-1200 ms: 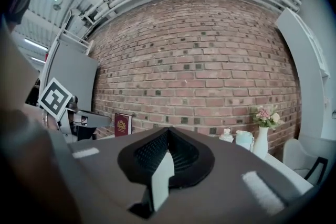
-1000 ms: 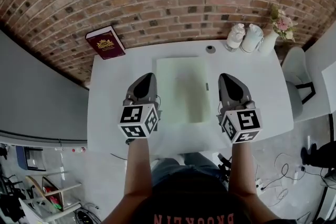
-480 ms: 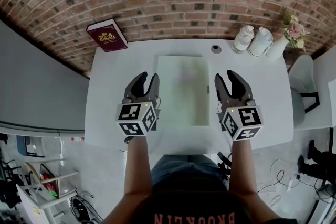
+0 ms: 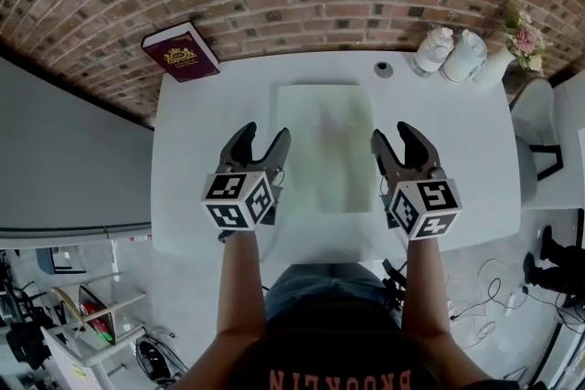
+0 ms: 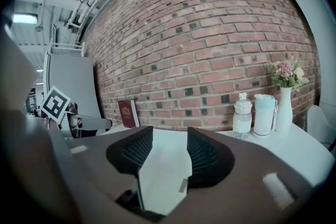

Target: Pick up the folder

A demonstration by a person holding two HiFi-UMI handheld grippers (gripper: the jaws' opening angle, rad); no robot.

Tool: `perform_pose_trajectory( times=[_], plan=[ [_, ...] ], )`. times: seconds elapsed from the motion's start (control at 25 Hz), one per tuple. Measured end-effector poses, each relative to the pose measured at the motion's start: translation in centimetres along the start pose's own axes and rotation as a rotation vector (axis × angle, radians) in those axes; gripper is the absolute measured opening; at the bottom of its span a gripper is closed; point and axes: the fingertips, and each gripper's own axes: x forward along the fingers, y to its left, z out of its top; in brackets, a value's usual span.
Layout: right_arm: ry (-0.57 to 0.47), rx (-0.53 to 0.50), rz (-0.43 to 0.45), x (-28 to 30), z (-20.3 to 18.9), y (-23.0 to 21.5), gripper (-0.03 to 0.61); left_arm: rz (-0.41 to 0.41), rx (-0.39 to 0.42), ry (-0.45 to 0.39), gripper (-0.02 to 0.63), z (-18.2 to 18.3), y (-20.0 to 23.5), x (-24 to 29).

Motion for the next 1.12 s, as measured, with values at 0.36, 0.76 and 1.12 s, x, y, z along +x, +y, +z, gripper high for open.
perform_pose_trajectory(
  times=[0.36,0.76,1.12],
  plan=[
    [0.155,0.056,-0.021,2.4,-5.2,-0.6,0.198,-0.018,-0.047,0.149,0.284,-4.9,2.0,1.8],
    [0.321,0.170,-0.007,3.7,-10.8,-1.6,0.227,-0.078,-0.138,0.298,0.282,-9.5,2.3,3.4],
    [0.409,0.267,0.032,4.4,-14.0,-1.8,0.229,-0.107,-0.257,0.372,0.282,-12.4,2.8,3.9]
  ],
)
